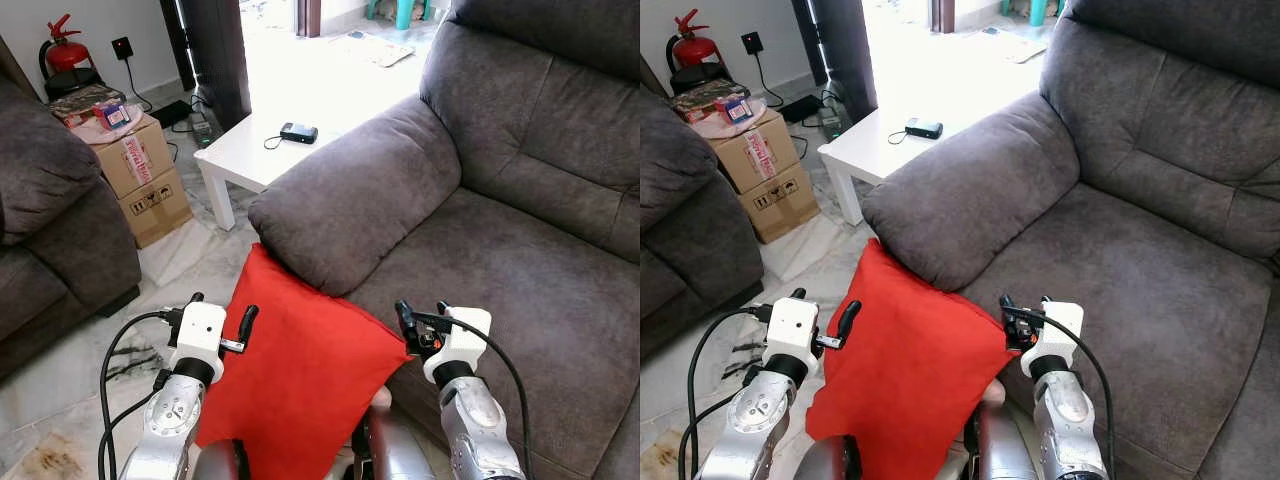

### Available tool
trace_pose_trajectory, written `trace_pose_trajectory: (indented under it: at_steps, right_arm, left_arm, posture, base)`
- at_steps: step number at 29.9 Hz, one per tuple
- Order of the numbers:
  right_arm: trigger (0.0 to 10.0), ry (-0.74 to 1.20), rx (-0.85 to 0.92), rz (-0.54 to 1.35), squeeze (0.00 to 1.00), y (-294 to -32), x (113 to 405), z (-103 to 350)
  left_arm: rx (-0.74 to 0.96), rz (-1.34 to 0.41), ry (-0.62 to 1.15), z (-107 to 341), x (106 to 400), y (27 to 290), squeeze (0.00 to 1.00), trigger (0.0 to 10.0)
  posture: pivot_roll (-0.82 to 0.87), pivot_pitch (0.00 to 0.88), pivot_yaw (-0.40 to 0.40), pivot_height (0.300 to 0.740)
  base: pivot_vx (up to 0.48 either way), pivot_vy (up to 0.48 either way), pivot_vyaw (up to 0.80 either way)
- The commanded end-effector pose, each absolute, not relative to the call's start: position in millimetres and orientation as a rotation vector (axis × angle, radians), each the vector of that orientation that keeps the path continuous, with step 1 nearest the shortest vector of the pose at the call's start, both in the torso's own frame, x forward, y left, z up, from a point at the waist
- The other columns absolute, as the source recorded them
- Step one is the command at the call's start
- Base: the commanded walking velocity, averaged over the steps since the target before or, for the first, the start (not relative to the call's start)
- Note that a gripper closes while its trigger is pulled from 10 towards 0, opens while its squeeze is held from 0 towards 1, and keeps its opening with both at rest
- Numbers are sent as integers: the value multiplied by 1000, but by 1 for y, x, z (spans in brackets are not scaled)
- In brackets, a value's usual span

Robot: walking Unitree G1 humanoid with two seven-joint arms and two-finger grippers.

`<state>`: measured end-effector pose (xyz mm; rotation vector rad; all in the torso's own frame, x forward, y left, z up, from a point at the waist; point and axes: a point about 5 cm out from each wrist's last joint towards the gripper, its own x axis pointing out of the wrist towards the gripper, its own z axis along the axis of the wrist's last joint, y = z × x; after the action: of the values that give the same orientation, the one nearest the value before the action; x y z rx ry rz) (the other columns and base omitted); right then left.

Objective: Move the pillow to the sofa from floor

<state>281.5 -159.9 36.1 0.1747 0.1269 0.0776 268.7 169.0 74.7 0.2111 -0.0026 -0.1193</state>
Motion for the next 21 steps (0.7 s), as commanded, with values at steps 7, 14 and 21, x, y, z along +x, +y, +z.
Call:
trace_pose_trajectory:
  at_steps: [7, 14, 21]
  right_arm:
    - [10000, 170, 179, 90, 0, -159, 278, 29]
    - [10000, 207, 168, 139, 0, -152, 277, 25]
    - [10000, 198, 173, 136, 0, -153, 277, 25]
  left_arm:
    - [230, -112, 14, 70, 266, 171, 0, 10000]
    - [230, -110, 17, 69, 266, 171, 0, 10000]
    - [233, -82, 26, 66, 263, 175, 0, 10000]
  posture:
    - [32, 96, -12, 574]
    - [31, 96, -13, 570]
    - [32, 96, -13, 550]
  base:
    - [0, 0, 0]
    - [0, 0, 0]
    - [0, 0, 0]
